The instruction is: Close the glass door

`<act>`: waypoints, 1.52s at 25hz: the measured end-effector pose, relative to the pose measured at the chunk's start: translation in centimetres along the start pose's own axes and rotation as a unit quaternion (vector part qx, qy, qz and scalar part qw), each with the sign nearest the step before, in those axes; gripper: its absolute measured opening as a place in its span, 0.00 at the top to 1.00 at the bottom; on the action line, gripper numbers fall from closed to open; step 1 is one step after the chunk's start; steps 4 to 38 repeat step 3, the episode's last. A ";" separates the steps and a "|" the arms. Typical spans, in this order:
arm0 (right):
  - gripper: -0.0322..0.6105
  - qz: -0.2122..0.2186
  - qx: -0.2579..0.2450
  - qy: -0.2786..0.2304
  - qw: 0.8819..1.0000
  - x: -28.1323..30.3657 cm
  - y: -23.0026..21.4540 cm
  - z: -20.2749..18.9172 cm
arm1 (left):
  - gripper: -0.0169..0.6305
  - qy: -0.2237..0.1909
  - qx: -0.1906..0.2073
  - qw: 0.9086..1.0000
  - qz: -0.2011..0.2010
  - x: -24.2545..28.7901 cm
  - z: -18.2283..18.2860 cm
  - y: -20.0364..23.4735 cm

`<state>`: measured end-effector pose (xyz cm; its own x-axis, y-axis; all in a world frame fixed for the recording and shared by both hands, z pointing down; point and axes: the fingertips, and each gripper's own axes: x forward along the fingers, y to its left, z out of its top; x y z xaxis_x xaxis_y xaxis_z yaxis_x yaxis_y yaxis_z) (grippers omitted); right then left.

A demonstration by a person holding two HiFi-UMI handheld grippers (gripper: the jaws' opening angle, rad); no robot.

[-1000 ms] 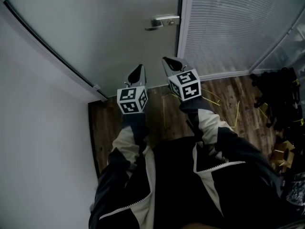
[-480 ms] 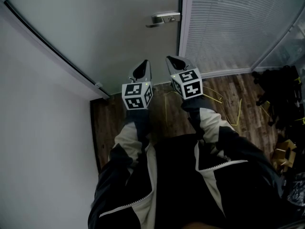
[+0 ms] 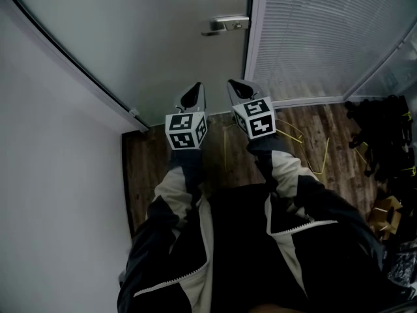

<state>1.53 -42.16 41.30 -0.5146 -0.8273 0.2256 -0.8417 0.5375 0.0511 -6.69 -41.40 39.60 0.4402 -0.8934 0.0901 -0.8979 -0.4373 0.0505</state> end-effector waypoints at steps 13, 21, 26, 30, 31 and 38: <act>0.95 0.003 -0.001 0.001 1.000 -0.3 0.0 -0.3 | 0.97 0.001 0.003 1.000 0.001 -0.1 -0.2 -0.3; 0.95 0.003 -0.001 0.001 1.000 -0.3 0.0 -0.3 | 0.97 0.001 0.003 1.000 0.001 -0.1 -0.2 -0.3; 0.95 0.003 -0.001 0.001 1.000 -0.3 0.0 -0.3 | 0.97 0.001 0.003 1.000 0.001 -0.1 -0.2 -0.3; 0.95 0.003 -0.001 0.001 1.000 -0.3 0.0 -0.3 | 0.97 0.001 0.003 1.000 0.001 -0.1 -0.2 -0.3; 0.95 0.003 -0.001 0.001 1.000 -0.3 0.0 -0.3 | 0.97 0.001 0.003 1.000 0.001 -0.1 -0.2 -0.3; 0.95 0.003 -0.001 0.001 1.000 -0.3 0.0 -0.3 | 0.97 0.001 0.003 1.000 0.001 -0.1 -0.2 -0.3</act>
